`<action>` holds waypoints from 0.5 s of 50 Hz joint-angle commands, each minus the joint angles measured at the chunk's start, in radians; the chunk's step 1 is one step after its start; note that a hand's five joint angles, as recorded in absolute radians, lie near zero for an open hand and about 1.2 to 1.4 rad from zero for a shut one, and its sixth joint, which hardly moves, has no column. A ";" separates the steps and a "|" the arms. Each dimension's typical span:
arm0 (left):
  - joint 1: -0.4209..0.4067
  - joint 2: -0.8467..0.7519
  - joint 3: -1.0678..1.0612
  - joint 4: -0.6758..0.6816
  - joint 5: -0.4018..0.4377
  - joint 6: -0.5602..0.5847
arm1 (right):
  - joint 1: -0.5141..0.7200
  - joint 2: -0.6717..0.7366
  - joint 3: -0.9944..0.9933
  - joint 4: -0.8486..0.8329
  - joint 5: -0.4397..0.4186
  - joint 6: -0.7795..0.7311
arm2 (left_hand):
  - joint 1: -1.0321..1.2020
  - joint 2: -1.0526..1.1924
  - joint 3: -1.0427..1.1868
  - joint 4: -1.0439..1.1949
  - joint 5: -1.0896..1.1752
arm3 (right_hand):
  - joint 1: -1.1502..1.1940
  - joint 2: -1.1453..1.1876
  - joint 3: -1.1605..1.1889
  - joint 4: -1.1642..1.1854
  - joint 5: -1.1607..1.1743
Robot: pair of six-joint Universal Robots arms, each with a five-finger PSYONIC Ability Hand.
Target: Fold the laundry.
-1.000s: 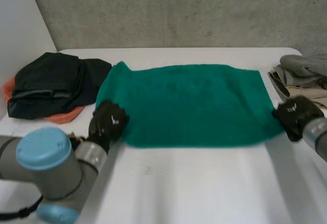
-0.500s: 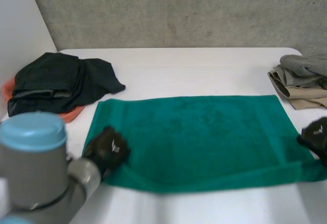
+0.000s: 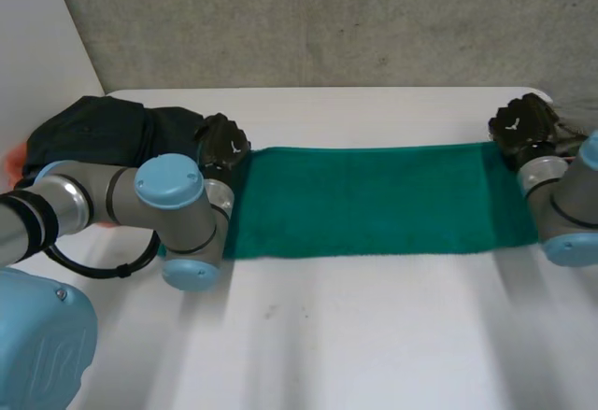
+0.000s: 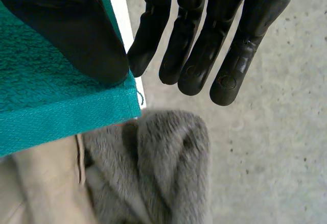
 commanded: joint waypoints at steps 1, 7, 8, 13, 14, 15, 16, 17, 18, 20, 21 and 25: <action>0.001 -0.008 0.002 0.035 0.001 0.001 | 0.037 0.146 -0.141 -0.031 0.008 0.002 | -0.656 -0.698 -0.693 -0.703 -0.658 | -0.539 -0.721 -0.727 -0.731 -0.715; -0.010 0.021 -0.019 0.064 0.007 -0.032 | 0.085 0.082 -0.086 -0.016 0.103 0.062 | -0.980 -1.023 -1.018 -1.028 -0.982 | -0.823 -1.005 -1.011 -1.015 -0.999; -0.011 0.030 -0.021 0.067 0.006 -0.034 | 0.082 0.059 -0.069 -0.010 0.109 0.083 | -0.980 -1.023 -1.018 -1.028 -0.982 | -0.823 -1.005 -1.011 -1.015 -0.999; -0.014 0.109 -0.090 0.075 0.002 -0.035 | 0.076 -0.133 0.049 0.114 0.076 0.240 | -0.980 -1.023 -1.018 -1.028 -0.982 | -0.823 -1.005 -1.011 -1.015 -0.999; -0.016 0.136 -0.125 0.075 0.002 -0.037 | 0.073 -0.194 0.086 0.177 0.050 0.298 | -0.980 -1.023 -1.018 -1.028 -0.982 | -0.823 -1.005 -1.011 -1.015 -0.999; -0.018 0.150 -0.143 0.075 0.002 -0.038 | 0.071 -0.219 0.101 0.209 0.033 0.324 | -0.980 -1.023 -1.018 -1.028 -0.982 | -0.823 -1.005 -1.011 -1.015 -0.999; -0.019 0.161 -0.162 0.075 0.002 -0.040 | 0.068 -0.243 0.113 0.243 0.013 0.348 | -0.980 -1.023 -1.018 -1.028 -0.982 | -0.823 -1.005 -1.011 -1.015 -0.999; -0.021 0.176 -0.183 0.075 0.001 -0.043 | 0.062 -0.265 0.126 0.277 -0.005 0.370 | -0.980 -1.023 -1.018 -1.028 -0.982 | -0.823 -1.005 -1.011 -1.015 -0.999; -0.024 0.210 -0.226 0.073 0.001 -0.051 | 0.039 -0.299 0.149 0.342 -0.045 0.404 | -0.980 -1.023 -1.018 -1.028 -0.982 | -0.823 -1.005 -1.011 -1.015 -0.999; -0.027 0.248 -0.272 0.073 0.001 -0.064 | 0.005 -0.322 0.170 0.407 -0.084 0.424 | -0.980 -1.023 -1.018 -1.028 -0.982 | -0.823 -1.005 -1.011 -1.015 -0.999; -0.027 0.268 -0.295 0.073 0.001 -0.074 | -0.016 -0.331 0.179 0.438 -0.102 0.430 | -0.980 -1.023 -1.018 -1.028 -0.982 | -0.822 -1.004 -1.010 -1.014 -0.998; -0.030 0.351 -0.400 0.072 0.001 -0.143 | -0.100 -0.339 0.216 0.553 -0.180 0.427 | -0.980 -1.023 -1.018 -1.028 -0.982 | -0.652 -0.834 -0.840 -0.843 -0.827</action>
